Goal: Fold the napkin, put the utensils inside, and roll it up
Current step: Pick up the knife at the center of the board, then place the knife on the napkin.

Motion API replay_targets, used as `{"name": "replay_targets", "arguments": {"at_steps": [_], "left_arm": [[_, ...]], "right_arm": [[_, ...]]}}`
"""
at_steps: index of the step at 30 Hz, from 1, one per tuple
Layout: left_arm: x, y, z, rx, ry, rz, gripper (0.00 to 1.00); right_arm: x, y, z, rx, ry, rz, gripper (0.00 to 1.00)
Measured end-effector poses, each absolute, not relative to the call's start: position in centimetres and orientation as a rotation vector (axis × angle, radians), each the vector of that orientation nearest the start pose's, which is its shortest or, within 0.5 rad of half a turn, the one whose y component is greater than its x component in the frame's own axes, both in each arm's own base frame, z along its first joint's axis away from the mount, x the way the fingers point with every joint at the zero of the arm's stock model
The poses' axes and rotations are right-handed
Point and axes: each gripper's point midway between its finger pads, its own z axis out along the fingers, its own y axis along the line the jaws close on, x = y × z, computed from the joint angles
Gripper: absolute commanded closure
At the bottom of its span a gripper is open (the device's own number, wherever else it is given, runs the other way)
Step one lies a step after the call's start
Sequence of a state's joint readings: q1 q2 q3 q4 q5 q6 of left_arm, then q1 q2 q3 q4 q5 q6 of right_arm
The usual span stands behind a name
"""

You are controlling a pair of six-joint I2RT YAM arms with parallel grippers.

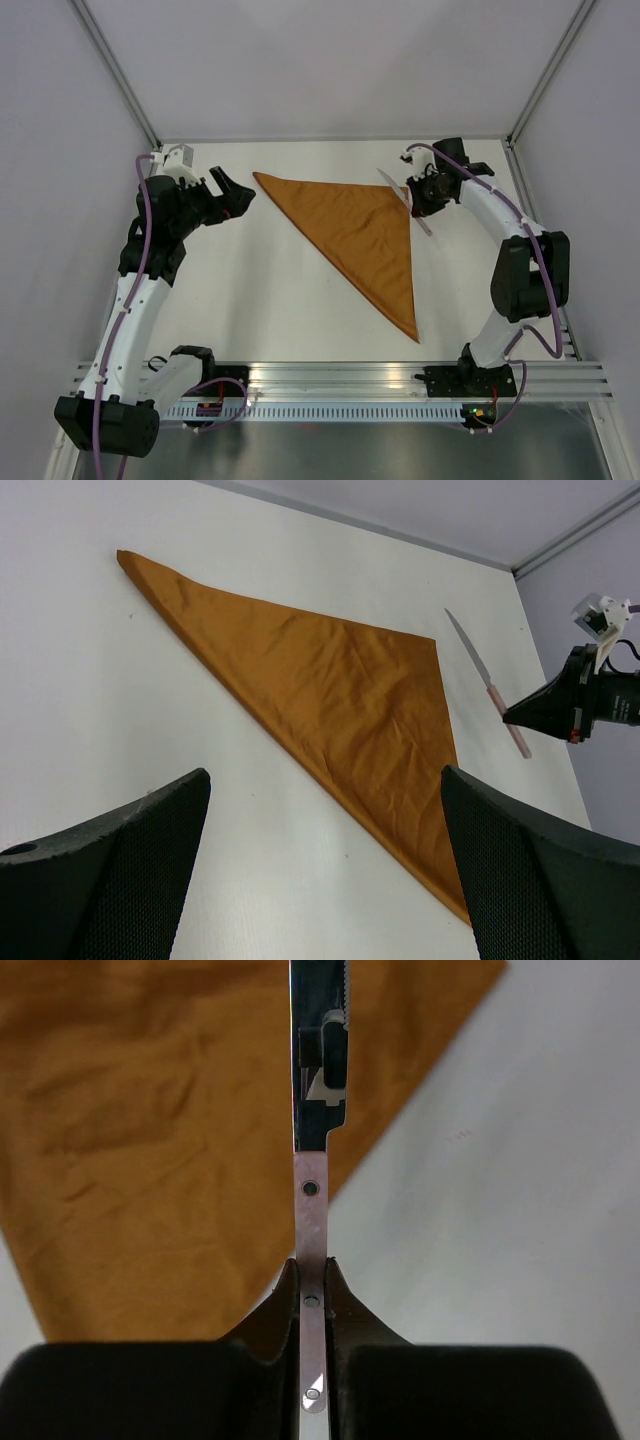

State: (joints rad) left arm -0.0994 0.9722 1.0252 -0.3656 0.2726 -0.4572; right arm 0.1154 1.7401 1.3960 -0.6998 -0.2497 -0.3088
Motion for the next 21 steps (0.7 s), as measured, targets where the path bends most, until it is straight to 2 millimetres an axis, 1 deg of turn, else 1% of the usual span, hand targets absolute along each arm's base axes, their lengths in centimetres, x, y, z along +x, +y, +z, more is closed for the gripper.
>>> {"name": "replay_targets", "arguments": {"at_steps": [2,5,7,8,12,15,17,21], "left_arm": [[32.0,-9.7,29.7,-0.152,1.912,-0.635,0.0],[32.0,-9.7,30.1,-0.15,1.905,-0.635,0.0],[32.0,-9.7,30.2,-0.149,1.903,-0.635,0.0],[32.0,-9.7,30.2,-0.149,1.902,-0.635,0.0],[32.0,-9.7,30.2,-0.149,1.903,-0.635,0.0],[31.9,-9.7,30.1,-0.151,1.907,-0.634,0.0],[31.9,-9.7,30.1,-0.151,1.908,-0.634,0.0],[31.8,-9.7,30.0,-0.154,1.917,-0.633,0.0]], "right_arm": [[39.7,10.9,11.8,-0.673,2.494,0.308,1.0],[39.4,15.1,11.6,-0.718,2.506,0.381,1.0],[39.4,17.2,11.1,-0.732,2.514,0.408,0.99],[39.1,18.5,10.6,-0.741,2.524,0.424,1.0],[37.3,22.8,8.8,-0.788,2.563,0.471,1.0],[35.9,25.4,7.7,-0.817,2.581,0.498,1.0],[35.3,26.9,7.4,-0.834,2.575,0.509,1.0],[34.3,29.1,7.3,-0.856,2.554,0.528,0.99]]}}
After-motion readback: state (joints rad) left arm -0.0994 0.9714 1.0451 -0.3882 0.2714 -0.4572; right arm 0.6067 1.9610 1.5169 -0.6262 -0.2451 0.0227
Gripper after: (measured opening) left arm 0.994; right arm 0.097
